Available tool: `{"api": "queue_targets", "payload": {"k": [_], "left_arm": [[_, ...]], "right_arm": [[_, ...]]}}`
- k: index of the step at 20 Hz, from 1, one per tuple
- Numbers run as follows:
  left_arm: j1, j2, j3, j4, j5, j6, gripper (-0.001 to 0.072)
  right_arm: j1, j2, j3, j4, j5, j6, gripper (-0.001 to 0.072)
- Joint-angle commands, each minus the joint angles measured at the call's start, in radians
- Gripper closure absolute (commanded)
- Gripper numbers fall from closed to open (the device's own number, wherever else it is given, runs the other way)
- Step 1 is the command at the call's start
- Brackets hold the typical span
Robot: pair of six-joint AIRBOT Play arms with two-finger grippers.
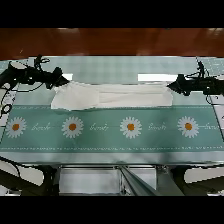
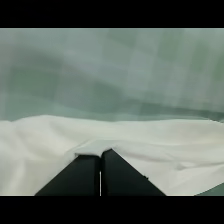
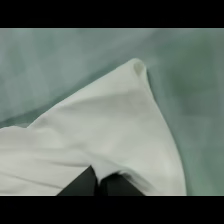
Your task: Fold the shirts.
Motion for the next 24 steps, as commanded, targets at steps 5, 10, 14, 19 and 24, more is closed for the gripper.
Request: {"api": "queue_targets", "payload": {"k": [5, 10, 14, 19, 24], "left_arm": [[-0.032, -0.023, 0.006, 0.001, 0.007, 0.050, 0.0687], [-0.014, -0.029, 0.026, 0.005, -0.154, 0.026, 0.0202], [0.121, 0.079, 0.043, 0.021, -0.356, 0.012, 0.0202], [0.208, 0.491, -0.280, 0.084, -0.079, 0.042, 0.0202], [0.142, 0.804, -0.769, 0.079, 0.106, 0.043, 0.0202]], "right_arm": [[0.000, -0.033, 0.000, 0.025, -0.016, 0.000, 0.0691], [-0.023, -0.030, 0.019, 0.088, 0.027, 0.000, 0.0303], [-0.177, 0.039, 0.162, -0.014, 0.273, 0.051, 0.0303], [-0.372, 0.216, 0.085, -0.206, 0.252, 0.066, 0.0303], [-0.358, 0.208, -0.183, -0.119, 0.131, -0.005, 0.0295]]}}
